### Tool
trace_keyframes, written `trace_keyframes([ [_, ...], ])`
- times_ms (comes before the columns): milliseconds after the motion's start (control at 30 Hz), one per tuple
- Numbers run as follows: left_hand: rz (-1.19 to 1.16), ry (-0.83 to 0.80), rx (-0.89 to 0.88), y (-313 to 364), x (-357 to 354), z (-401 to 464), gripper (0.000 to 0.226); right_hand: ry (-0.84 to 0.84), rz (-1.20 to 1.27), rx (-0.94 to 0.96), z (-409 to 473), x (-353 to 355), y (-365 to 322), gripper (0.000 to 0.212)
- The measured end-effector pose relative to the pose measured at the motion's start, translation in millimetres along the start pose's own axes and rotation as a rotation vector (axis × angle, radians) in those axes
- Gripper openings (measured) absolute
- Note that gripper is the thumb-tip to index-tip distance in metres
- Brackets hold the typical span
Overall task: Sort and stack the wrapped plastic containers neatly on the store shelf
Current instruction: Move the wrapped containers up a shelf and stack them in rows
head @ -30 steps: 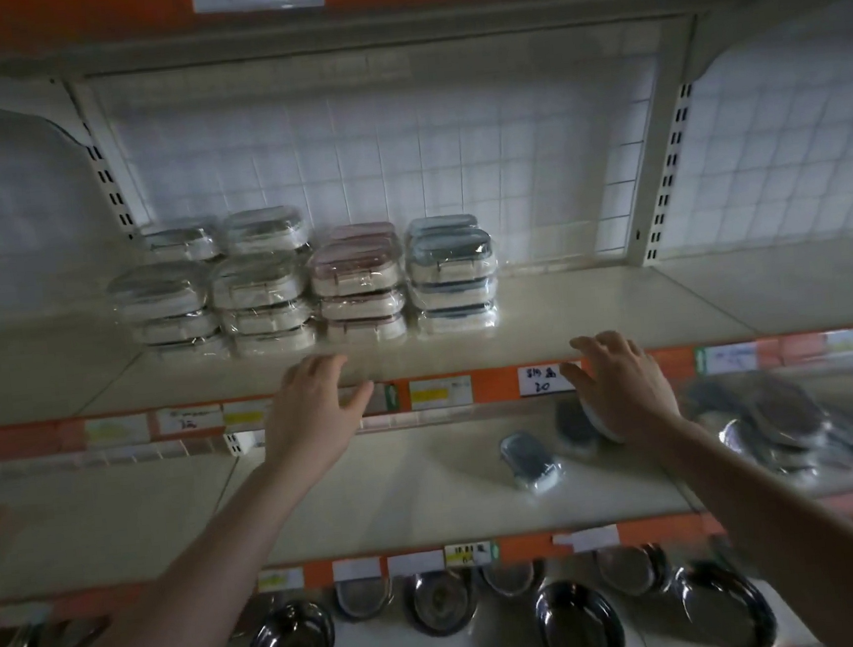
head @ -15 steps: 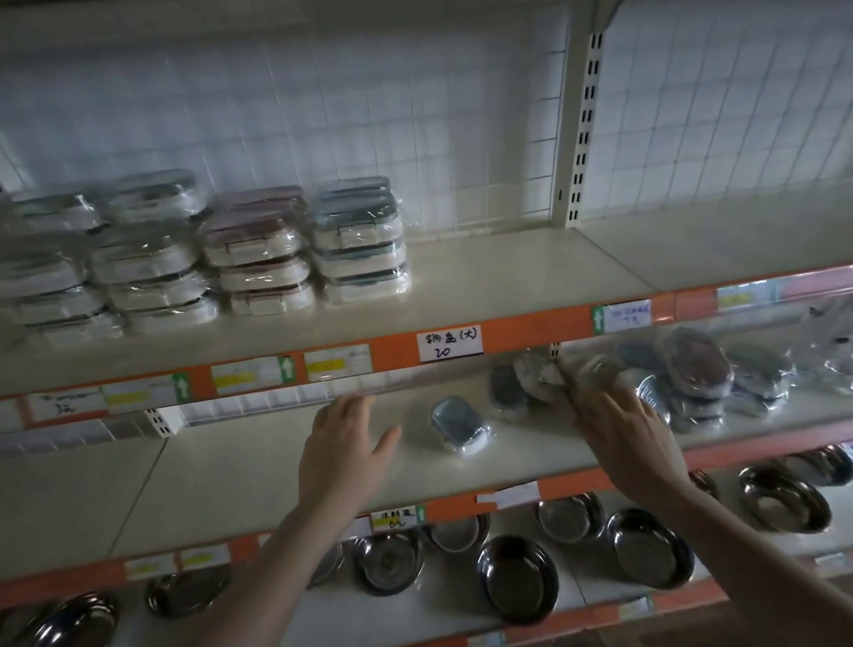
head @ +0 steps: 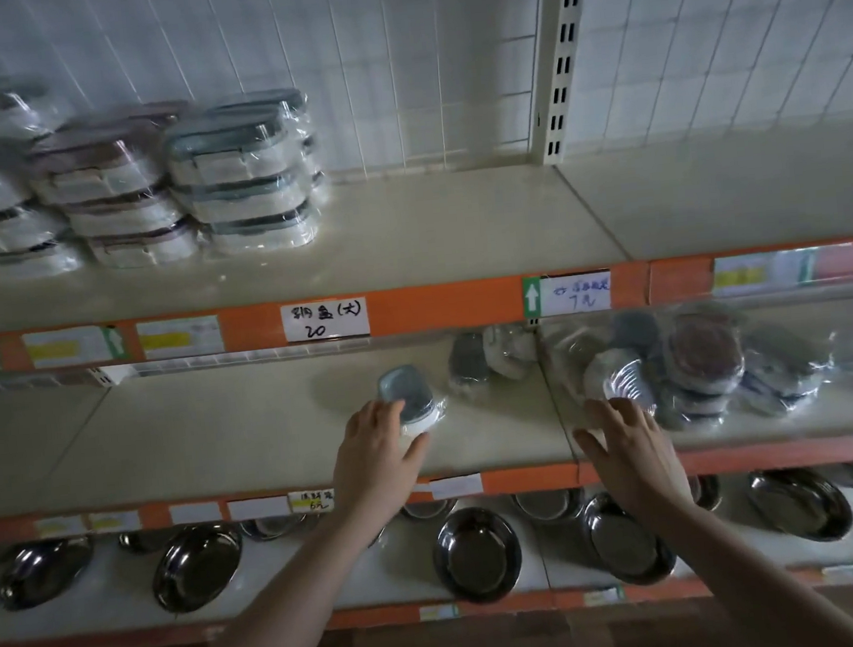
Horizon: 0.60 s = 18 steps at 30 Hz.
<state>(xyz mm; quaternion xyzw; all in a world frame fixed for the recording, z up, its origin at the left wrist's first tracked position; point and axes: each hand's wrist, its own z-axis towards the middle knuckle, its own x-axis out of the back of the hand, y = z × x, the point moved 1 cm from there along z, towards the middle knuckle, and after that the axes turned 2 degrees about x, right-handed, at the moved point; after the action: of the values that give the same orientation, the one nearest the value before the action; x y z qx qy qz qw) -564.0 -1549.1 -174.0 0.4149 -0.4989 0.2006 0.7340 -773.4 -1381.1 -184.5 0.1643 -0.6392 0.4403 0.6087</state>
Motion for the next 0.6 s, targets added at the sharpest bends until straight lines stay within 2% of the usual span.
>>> trace_keyframes([
  [367,0.08,-0.04,0.055,-62,-129,91,0.056,0.016,0.031,-0.019,57,-127,29,0.037],
  [600,0.147,-0.124,0.094,-77,-185,143,0.063,0.028,0.045,-0.04,79,-175,38,0.04],
])
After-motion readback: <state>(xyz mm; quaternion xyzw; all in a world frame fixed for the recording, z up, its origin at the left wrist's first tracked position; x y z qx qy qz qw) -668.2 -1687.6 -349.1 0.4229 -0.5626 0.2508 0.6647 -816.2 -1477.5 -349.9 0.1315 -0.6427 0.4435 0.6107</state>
